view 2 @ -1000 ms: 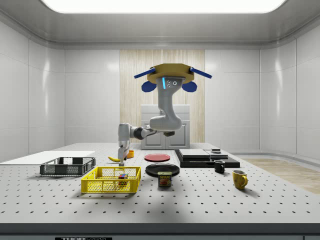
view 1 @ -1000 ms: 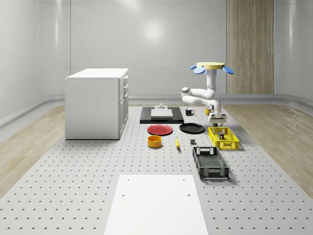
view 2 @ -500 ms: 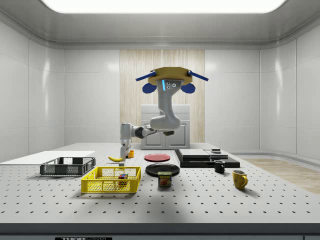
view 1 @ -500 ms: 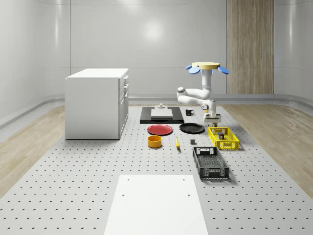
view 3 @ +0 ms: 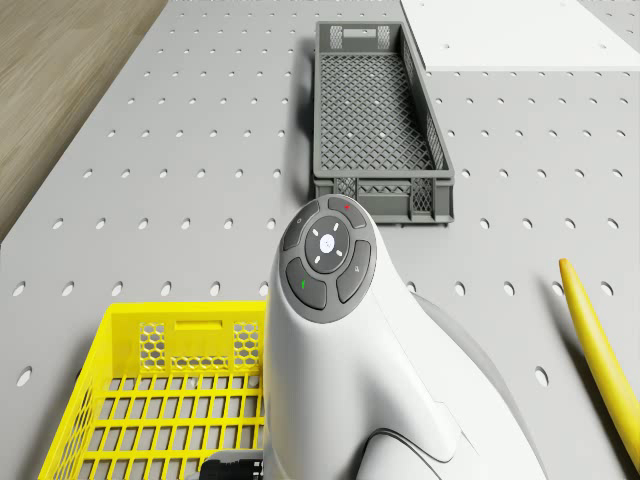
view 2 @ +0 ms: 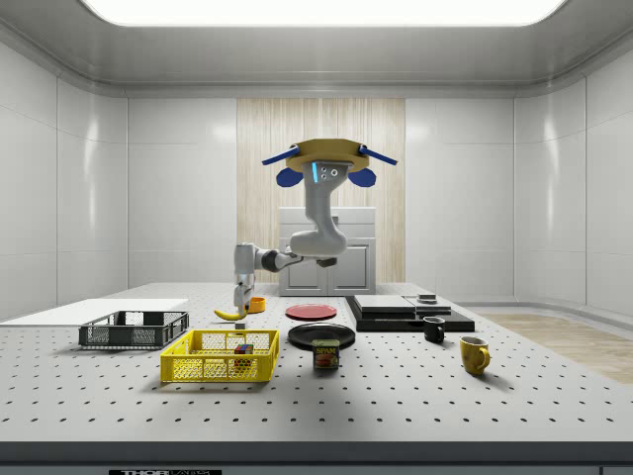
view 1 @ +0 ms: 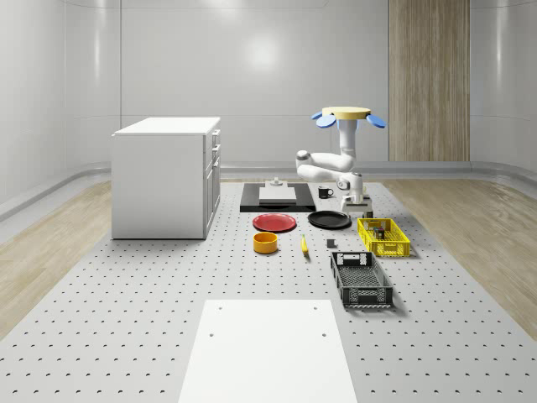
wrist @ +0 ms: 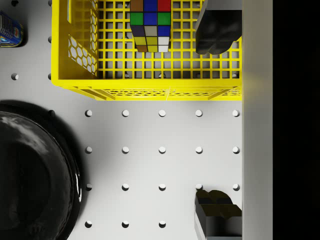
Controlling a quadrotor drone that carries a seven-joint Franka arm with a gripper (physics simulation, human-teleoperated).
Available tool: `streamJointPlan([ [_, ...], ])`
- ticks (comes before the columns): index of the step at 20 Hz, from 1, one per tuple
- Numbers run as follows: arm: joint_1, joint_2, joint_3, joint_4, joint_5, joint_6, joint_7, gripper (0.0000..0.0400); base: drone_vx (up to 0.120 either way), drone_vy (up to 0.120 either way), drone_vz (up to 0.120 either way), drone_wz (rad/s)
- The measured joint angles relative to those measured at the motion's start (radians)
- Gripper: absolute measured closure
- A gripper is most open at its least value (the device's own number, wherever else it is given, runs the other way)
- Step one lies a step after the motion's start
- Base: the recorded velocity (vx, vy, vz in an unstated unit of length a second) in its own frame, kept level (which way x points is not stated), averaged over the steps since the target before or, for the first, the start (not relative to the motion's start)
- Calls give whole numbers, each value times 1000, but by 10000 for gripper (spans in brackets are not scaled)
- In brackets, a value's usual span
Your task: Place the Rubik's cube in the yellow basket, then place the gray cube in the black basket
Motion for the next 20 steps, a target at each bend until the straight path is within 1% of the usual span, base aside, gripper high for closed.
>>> streamJointPlan([
  [4,0,-1,0,0,0,1,0,0,120,-120,0,0],
  [7,0,-2,0,0,1,1,0,0,0,-120,0,0],
  [10,-1,-2,0,0,1,2,0,0,120,-120,0,0],
  [20,-1,-4,0,0,2,4,1,0,0,-120,0,0],
])
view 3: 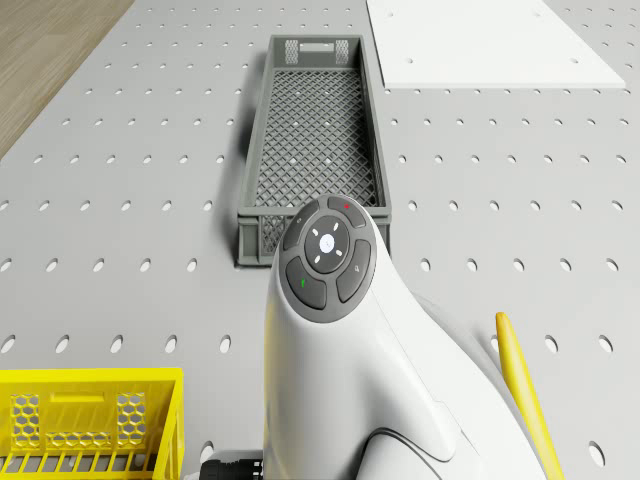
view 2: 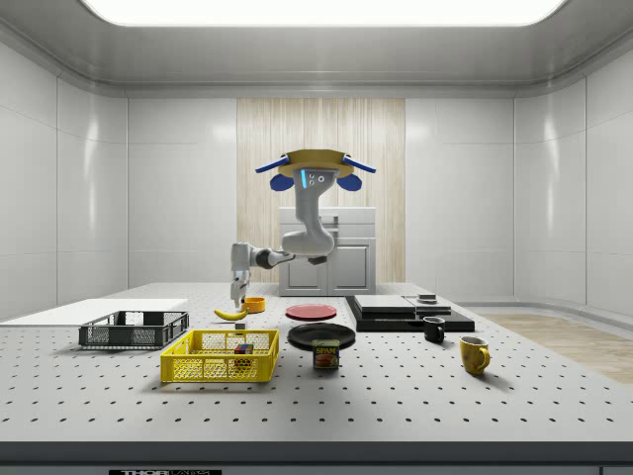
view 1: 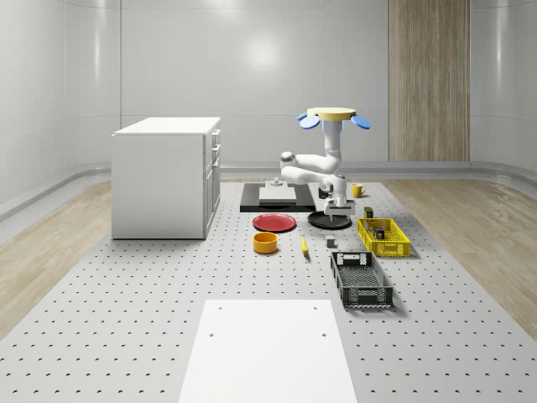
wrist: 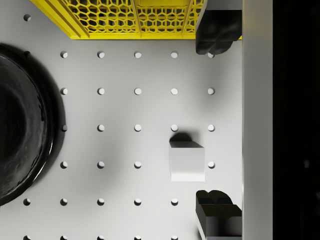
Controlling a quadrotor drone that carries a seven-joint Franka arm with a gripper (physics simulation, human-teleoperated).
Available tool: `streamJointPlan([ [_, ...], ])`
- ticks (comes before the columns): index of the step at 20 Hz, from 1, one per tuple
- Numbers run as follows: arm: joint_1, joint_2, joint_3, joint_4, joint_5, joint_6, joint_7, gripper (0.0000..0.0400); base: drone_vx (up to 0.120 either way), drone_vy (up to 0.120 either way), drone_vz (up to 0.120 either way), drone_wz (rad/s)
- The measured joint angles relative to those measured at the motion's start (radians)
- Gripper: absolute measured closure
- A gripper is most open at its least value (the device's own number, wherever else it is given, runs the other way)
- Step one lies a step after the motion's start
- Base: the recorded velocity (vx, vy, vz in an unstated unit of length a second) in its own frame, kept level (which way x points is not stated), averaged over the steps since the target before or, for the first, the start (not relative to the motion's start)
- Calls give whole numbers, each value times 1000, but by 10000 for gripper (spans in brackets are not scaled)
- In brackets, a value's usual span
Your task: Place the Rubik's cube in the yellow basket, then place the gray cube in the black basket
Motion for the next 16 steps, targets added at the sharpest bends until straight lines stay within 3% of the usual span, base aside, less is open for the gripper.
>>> streamJointPlan([
  [7,0,-1,0,0,0,1,0,0,0,-120,-109,0],
  [13,-1,-2,0,0,1,2,0,0,0,-7,-120,0],
  [16,-1,-2,0,0,1,2,1,0,0,-67,-120,0],
])
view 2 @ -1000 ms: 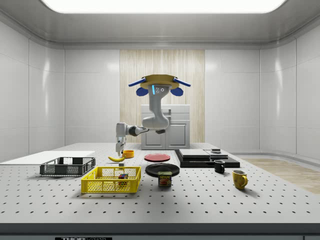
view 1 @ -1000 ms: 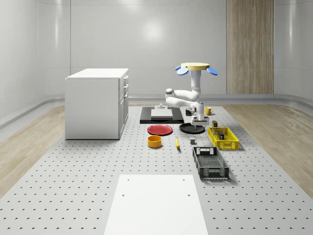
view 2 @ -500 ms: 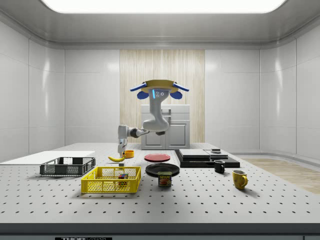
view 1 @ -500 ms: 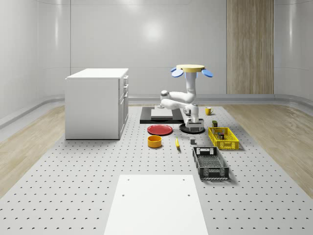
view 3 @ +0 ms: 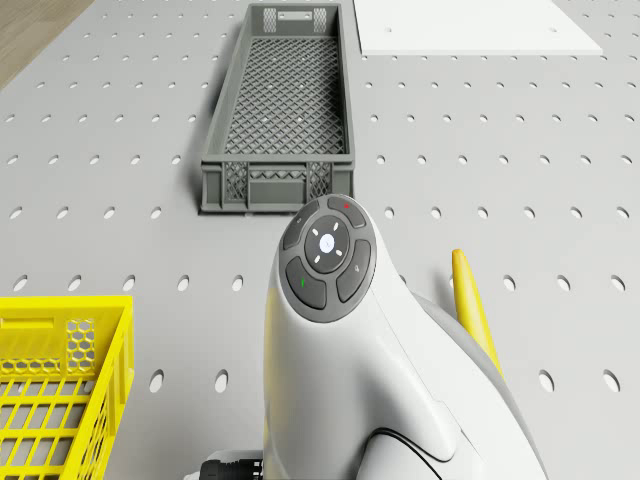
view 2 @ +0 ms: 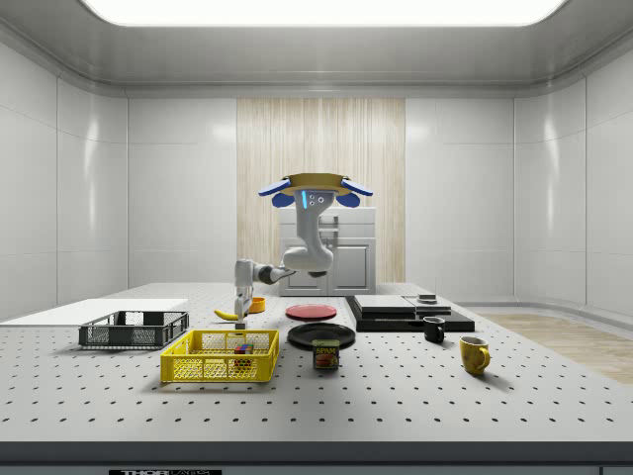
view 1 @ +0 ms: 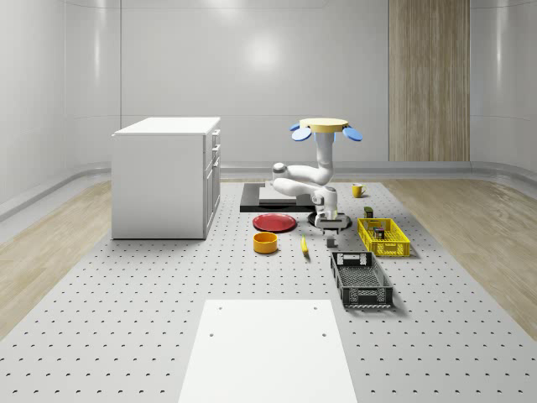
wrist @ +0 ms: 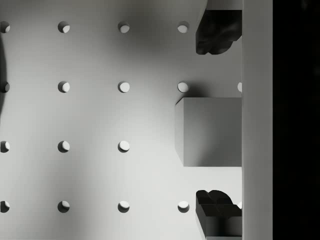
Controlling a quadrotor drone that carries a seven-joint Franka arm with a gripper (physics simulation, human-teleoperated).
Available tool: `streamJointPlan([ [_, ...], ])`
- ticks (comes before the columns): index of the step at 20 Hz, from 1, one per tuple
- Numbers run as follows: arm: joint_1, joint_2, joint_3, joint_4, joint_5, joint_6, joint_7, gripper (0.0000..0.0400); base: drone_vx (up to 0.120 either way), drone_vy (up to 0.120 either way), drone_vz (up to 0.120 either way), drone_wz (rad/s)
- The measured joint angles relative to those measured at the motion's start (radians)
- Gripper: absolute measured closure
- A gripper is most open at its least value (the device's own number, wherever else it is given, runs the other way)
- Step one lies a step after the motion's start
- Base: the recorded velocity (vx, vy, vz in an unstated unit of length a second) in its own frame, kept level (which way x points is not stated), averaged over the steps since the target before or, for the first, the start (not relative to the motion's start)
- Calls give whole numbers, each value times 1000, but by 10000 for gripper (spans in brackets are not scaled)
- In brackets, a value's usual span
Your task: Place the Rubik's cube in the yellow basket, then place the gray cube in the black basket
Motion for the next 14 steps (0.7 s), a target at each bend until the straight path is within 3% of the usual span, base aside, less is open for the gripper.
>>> streamJointPlan([
  [14,8,-4,-48,14,-43,22,-17,0,0,0,0,0],
])
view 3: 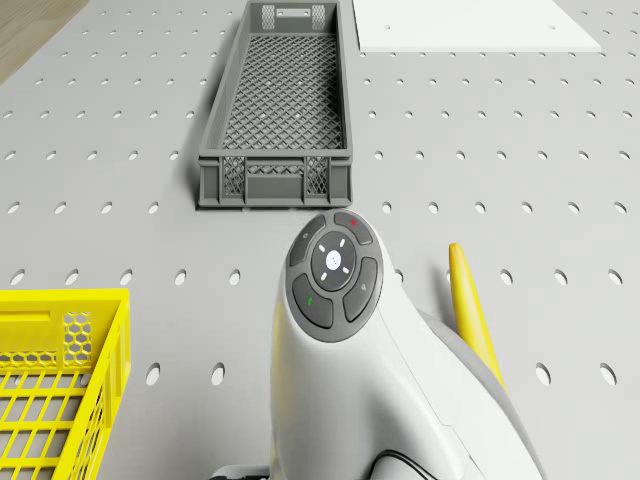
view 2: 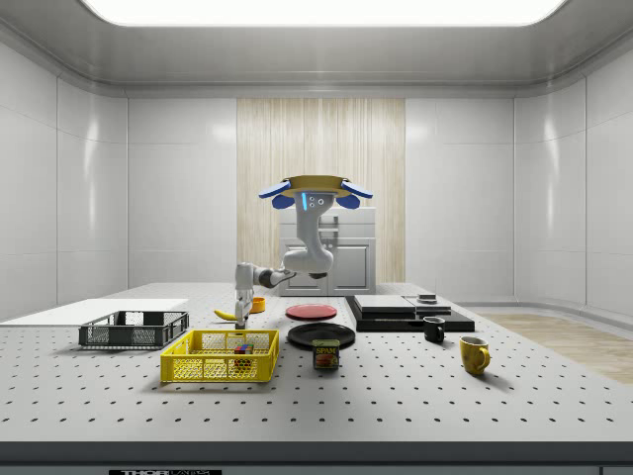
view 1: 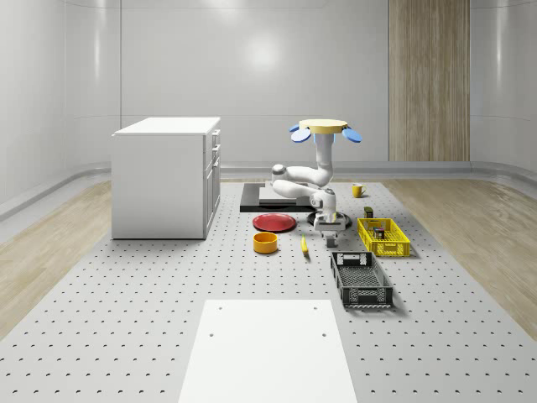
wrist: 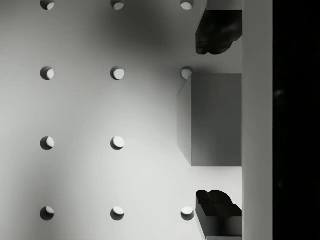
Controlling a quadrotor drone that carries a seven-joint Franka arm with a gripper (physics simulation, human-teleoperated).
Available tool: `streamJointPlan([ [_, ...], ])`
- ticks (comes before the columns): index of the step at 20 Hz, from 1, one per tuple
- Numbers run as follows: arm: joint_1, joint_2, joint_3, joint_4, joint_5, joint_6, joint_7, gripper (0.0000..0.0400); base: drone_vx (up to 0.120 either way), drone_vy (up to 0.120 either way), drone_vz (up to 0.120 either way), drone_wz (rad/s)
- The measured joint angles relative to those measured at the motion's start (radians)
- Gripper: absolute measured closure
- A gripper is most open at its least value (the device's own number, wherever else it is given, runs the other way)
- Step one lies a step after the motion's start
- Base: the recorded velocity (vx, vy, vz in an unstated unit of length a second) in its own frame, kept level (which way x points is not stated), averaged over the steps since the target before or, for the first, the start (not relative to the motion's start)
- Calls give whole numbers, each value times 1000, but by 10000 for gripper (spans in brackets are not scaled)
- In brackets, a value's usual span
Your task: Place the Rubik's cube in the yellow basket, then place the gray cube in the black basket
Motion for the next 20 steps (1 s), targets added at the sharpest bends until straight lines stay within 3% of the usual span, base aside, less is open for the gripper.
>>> streamJointPlan([
  [20,-60,19,-17,63,-18,7,3,0,0,0,0,0],
])
